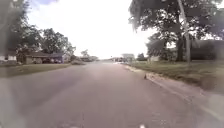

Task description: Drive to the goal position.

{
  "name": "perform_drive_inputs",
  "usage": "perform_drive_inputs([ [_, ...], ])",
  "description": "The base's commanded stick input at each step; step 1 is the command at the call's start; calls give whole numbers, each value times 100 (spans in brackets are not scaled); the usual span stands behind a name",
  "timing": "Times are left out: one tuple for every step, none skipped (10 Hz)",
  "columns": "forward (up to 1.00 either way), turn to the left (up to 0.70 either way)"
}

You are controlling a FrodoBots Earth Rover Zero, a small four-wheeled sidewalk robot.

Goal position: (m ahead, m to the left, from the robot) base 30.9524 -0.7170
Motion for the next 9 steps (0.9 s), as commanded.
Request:
perform_drive_inputs([
  [100,-20],
  [100,0],
  [100,0],
  [100,0],
  [100,0],
  [100,0],
  [100,0],
  [100,0],
  [100,0],
])
